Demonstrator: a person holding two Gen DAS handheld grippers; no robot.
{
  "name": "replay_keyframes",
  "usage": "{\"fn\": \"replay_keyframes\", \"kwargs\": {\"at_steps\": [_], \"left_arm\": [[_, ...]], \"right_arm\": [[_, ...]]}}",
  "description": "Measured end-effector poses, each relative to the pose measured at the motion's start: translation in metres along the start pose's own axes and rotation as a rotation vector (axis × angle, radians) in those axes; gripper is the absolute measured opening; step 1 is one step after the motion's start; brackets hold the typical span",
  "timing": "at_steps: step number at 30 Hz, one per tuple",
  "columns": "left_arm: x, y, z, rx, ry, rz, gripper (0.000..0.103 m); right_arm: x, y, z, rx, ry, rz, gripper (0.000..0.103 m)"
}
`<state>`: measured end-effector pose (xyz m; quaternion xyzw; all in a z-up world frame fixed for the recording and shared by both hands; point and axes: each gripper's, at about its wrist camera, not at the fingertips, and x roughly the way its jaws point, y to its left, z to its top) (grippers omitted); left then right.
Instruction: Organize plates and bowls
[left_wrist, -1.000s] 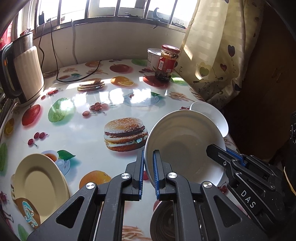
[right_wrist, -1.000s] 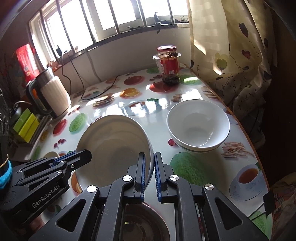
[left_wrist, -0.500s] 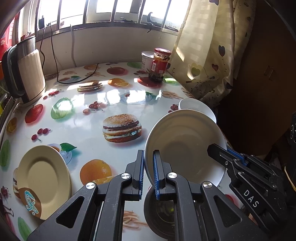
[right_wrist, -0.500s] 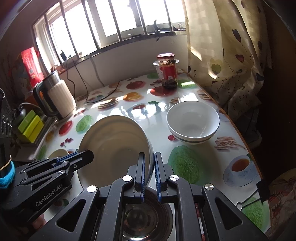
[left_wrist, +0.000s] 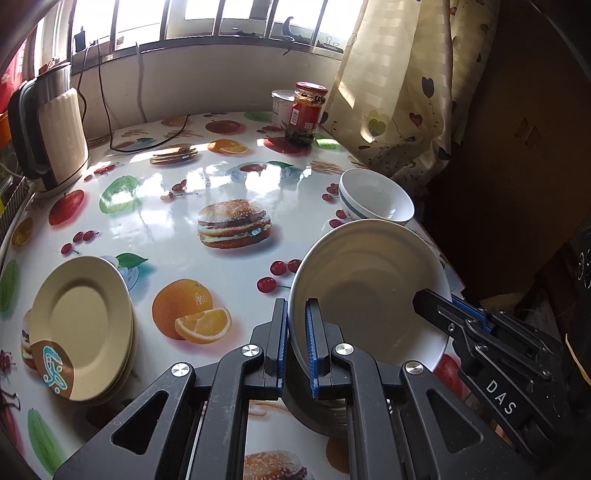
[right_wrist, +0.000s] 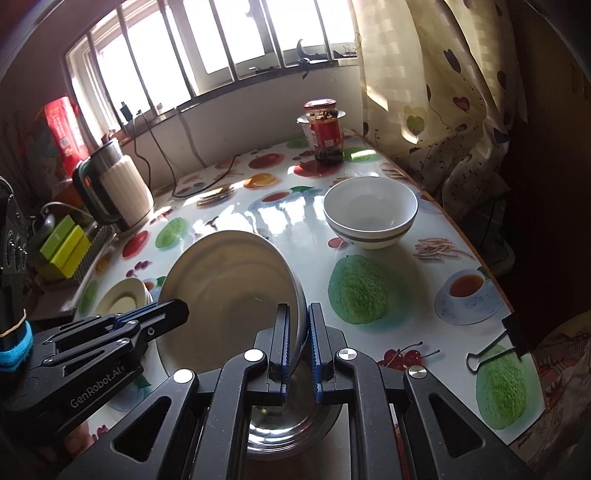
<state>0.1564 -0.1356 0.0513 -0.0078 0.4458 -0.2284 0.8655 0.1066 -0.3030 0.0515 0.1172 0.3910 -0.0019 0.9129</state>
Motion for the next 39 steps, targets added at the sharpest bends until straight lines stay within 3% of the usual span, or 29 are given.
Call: {"fn": "replay_keyframes", "kwargs": {"at_steps": [18, 39], "left_arm": [[0.012, -0.008, -0.028, 0.008, 0.071, 0.003, 0.010], [0.016, -0.004, -0.027, -0.016, 0.088, 0.000, 0.010]], "right_arm": [[0.004, -0.013, -0.034, 0.033, 0.067, -0.011, 0.011], [0.011, -0.015, -0.036, 0.041, 0.089, -0.005, 0.013]]}}
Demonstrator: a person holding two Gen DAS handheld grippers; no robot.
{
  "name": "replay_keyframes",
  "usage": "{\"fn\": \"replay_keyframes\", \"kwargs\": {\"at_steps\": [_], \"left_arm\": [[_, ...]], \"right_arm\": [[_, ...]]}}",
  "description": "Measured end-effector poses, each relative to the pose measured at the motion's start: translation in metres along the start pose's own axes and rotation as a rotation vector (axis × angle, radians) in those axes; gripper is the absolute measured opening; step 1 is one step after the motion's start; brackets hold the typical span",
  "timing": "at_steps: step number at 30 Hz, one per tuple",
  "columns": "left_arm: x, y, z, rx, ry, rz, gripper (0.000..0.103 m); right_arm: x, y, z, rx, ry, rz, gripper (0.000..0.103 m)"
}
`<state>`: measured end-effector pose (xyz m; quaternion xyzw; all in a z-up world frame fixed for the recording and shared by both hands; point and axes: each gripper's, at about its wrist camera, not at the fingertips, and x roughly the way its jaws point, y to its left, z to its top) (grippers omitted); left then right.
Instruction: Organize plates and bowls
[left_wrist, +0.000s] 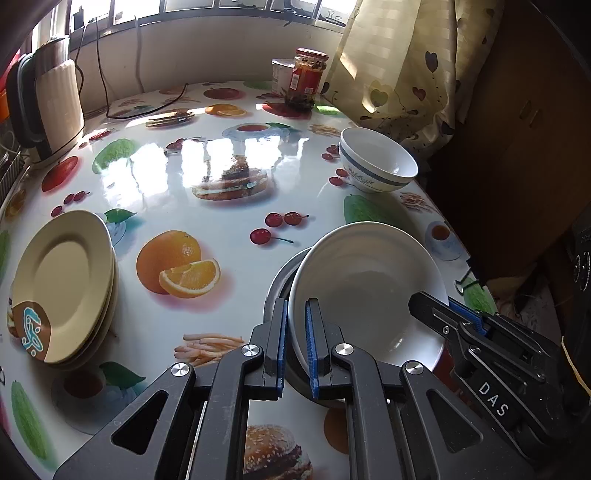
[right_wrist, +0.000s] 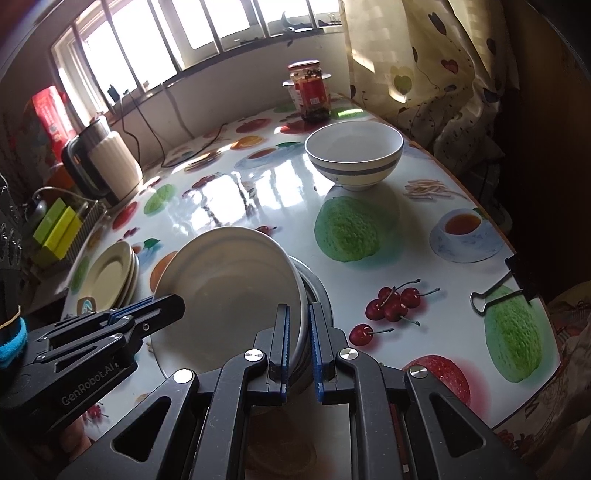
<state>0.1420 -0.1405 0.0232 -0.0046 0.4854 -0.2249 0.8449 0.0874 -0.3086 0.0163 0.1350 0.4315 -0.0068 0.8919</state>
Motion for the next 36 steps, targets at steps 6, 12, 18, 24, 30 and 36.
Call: {"fn": "replay_keyframes", "kwargs": {"at_steps": [6, 12, 18, 24, 30, 36], "left_arm": [[0.002, 0.002, 0.001, -0.010, -0.002, -0.018, 0.010], [0.004, 0.003, 0.002, -0.018, 0.002, -0.029, 0.010], [0.001, 0.005, 0.004, -0.028, -0.012, -0.042, 0.016], [-0.001, 0.005, 0.008, -0.024, -0.024, -0.034, 0.022], [-0.005, 0.003, 0.012, -0.014, -0.038, -0.032, 0.023], [-0.009, 0.000, 0.020, 0.007, -0.063, -0.020, 0.029]], "right_arm": [[0.002, 0.000, 0.001, 0.006, -0.001, 0.005, 0.013], [0.003, -0.001, 0.001, 0.013, 0.000, 0.001, 0.013], [0.002, -0.002, 0.002, 0.015, -0.004, 0.006, 0.017], [0.000, -0.001, 0.005, 0.017, -0.013, 0.010, 0.022], [-0.003, -0.003, 0.009, 0.024, -0.020, 0.006, 0.026], [-0.007, -0.006, 0.015, 0.031, -0.034, 0.003, 0.027]]}}
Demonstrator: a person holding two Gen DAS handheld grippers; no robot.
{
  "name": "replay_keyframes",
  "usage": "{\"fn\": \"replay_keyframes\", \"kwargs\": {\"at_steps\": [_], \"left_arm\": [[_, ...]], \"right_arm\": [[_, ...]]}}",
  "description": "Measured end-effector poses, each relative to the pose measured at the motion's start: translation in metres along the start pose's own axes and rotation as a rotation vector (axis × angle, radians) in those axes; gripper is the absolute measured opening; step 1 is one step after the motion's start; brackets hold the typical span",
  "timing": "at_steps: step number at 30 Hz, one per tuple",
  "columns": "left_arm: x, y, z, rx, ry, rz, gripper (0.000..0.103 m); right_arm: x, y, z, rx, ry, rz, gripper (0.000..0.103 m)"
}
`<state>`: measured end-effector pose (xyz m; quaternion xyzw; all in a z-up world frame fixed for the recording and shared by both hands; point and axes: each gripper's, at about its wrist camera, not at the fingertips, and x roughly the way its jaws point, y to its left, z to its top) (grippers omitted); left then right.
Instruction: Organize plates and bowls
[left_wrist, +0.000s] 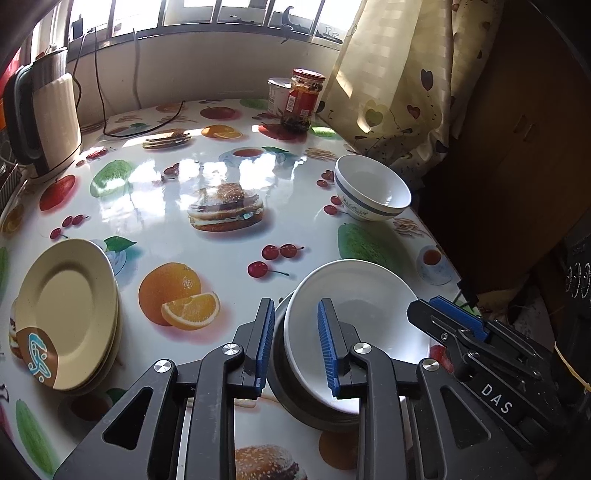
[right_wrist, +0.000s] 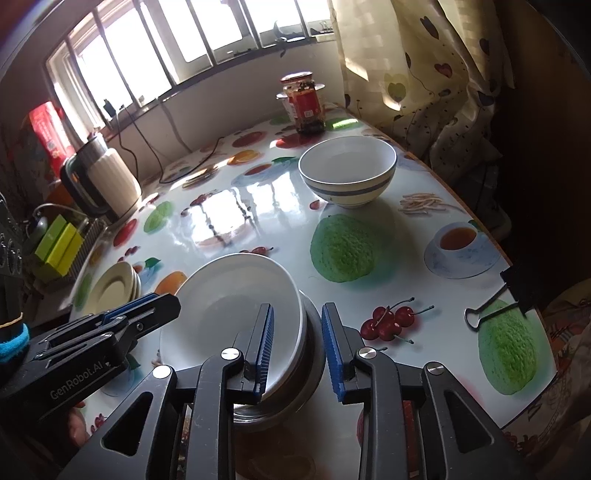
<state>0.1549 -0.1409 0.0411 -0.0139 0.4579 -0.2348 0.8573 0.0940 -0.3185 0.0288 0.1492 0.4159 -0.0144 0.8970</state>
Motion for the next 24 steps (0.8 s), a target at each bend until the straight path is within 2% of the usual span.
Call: {"fn": "replay_keyframes", "kwargs": {"at_steps": [11, 24], "left_arm": [[0.005, -0.004, 0.032, 0.051, -0.029, -0.001, 0.031], [0.027, -0.004, 0.086, 0.068, -0.047, -0.027, 0.032]], "right_arm": [[-0.008, -0.020, 0.026, 0.025, -0.052, -0.029, 0.038], [-0.004, -0.058, 0.072, 0.055, -0.104, -0.096, 0.039]]}}
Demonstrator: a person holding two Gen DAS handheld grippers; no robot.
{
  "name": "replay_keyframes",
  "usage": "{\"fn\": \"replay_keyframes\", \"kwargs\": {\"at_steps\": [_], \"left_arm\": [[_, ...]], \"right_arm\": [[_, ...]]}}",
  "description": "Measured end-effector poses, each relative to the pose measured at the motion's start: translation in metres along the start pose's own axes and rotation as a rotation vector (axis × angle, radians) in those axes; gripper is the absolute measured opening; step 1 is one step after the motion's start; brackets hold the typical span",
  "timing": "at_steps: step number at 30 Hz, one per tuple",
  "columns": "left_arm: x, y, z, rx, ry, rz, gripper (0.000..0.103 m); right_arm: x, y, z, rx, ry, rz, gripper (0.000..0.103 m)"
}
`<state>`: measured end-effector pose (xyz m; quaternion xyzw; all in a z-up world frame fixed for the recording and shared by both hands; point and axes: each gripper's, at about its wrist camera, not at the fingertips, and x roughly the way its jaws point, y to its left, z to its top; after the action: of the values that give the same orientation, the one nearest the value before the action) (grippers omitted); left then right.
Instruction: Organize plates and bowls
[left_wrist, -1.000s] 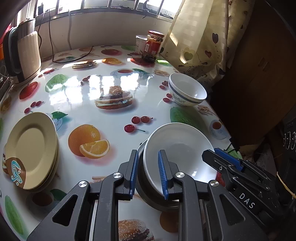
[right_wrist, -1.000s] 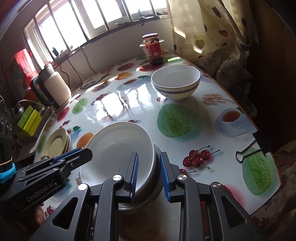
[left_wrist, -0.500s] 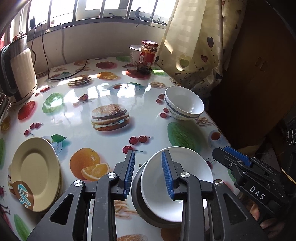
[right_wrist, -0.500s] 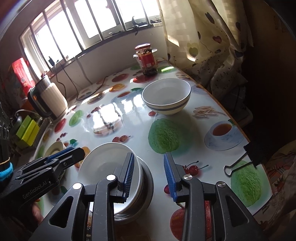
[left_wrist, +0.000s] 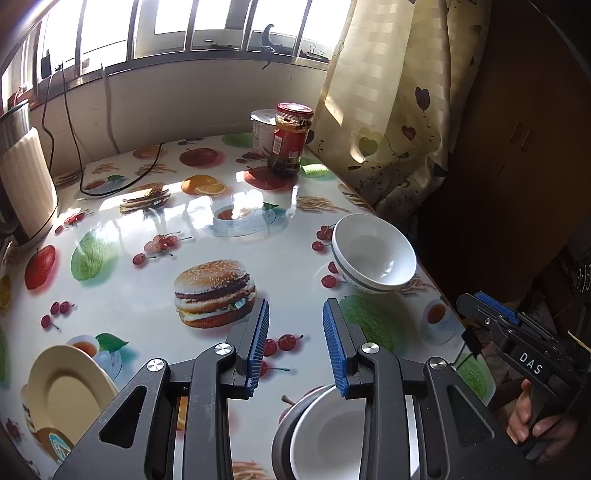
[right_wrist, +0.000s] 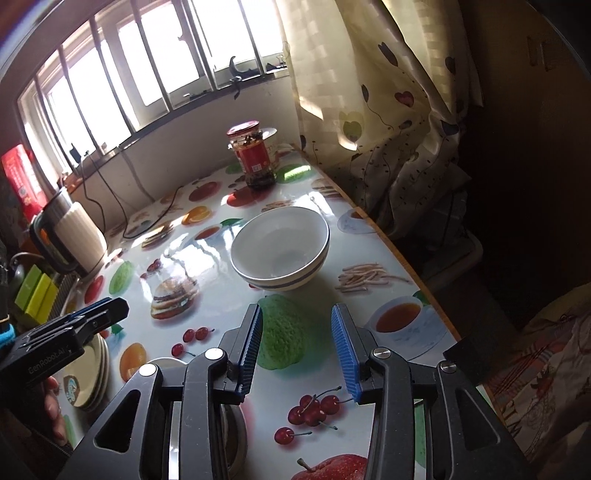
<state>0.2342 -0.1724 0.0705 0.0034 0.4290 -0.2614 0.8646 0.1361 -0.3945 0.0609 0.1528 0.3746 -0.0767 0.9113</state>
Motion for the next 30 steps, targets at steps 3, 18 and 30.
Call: {"fn": "replay_keyframes", "kwargs": {"at_steps": [3, 18, 30], "left_arm": [[0.011, -0.004, 0.013, 0.014, 0.010, -0.011, 0.032], [0.069, -0.037, 0.051, 0.117, 0.087, -0.020, 0.032], [0.107, -0.049, 0.058, 0.155, 0.163, -0.012, 0.032]], "right_arm": [[0.007, -0.007, 0.009, -0.001, 0.000, -0.013, 0.039], [0.060, -0.020, 0.043, -0.046, 0.060, -0.036, 0.041], [0.099, -0.024, 0.049, -0.054, 0.116, -0.035, 0.041]]}}
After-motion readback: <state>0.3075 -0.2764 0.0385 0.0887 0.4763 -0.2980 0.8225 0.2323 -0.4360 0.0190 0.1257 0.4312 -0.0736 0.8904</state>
